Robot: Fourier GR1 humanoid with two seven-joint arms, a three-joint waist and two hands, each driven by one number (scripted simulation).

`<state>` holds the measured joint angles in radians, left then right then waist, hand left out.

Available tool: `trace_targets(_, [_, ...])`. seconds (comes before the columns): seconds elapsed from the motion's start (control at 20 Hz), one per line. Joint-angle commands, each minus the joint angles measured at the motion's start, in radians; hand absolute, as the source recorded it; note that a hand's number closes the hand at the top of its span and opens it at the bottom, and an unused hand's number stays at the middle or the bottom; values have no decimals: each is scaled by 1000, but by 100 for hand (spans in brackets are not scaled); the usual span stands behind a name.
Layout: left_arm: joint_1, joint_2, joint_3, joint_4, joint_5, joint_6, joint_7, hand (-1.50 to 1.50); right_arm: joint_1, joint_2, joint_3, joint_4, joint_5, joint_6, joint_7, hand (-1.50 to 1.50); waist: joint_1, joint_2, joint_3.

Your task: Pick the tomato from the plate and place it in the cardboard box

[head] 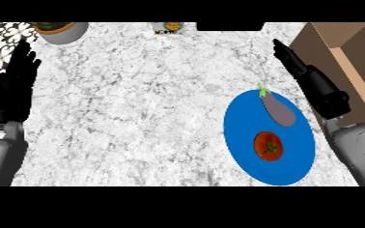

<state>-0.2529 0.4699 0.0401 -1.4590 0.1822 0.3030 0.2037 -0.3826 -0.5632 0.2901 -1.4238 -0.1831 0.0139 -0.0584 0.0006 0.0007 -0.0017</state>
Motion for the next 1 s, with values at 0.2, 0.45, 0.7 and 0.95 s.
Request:
trace_targets(0.2, [33, 59, -87, -70, -53, -132, -107, 0, 83, -37, -262, -227, 47, -330, -86, -150, -184, -71, 2])
trace_targets(0.45, [108, 68, -150, -120, -46, -232, -182, 0, 387, -66, -322, -316, 169, -499, -96, -150, -180, -46, 0])
trace_targets(0.7, [128, 33, -201, -138, -63, -257, -245, 0, 695, -74, -294, -487, 351, -576, -266, -150, -113, -20, 0])
trace_targets(0.95, [107, 8, -245, -133, -116, -248, -257, 0, 955, -119, -262, -679, 560, -625, -201, -150, -82, -12, -2])
